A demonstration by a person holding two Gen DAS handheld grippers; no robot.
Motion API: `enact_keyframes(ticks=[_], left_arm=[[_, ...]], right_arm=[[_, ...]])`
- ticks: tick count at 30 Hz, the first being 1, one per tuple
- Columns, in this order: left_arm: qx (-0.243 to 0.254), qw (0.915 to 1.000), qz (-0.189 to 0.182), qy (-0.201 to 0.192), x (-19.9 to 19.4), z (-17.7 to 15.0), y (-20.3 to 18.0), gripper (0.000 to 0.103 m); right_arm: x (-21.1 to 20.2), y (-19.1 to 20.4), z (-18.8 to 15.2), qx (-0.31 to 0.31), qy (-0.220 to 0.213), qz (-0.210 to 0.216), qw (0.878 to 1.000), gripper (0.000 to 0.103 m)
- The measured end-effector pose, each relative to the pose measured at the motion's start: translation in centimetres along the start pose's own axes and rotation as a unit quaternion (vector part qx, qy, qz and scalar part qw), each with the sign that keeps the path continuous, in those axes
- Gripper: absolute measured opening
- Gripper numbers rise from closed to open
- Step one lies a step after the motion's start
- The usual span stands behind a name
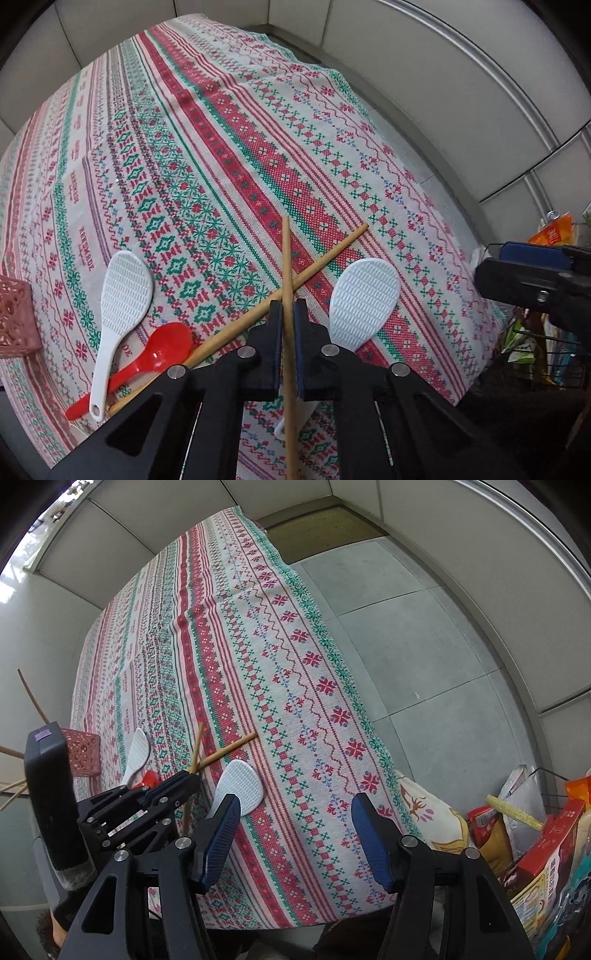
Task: Organize utensils
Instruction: 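Close the left gripper on a loose chopstick while the right gripper moves over the spoons, then close the right gripper on another chopstick and lift it upright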
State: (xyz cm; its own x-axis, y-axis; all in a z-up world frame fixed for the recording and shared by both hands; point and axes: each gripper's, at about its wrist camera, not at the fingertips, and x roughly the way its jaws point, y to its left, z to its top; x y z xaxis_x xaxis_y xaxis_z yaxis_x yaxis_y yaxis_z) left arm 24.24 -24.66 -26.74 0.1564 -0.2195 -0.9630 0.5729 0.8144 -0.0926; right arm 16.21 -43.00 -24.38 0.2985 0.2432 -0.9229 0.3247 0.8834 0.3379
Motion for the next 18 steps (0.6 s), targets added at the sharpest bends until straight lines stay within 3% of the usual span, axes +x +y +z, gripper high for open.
enact_keyframes(ticks=[13,18], left_arm=[[-0.022,0.9976,-0.014,-0.065,-7.9,-4.0,4.8,0.006],[-0.03,0.9959,-0.016,-0.084,-10.1,-6.5,6.3,0.006]], right_arm=[[1.8,3.5,1.1,0.029,0.01,0.036,0.999,0.063],[3.5,5.8,1.9,0.037,0.025,0.049,0.998,0.045]])
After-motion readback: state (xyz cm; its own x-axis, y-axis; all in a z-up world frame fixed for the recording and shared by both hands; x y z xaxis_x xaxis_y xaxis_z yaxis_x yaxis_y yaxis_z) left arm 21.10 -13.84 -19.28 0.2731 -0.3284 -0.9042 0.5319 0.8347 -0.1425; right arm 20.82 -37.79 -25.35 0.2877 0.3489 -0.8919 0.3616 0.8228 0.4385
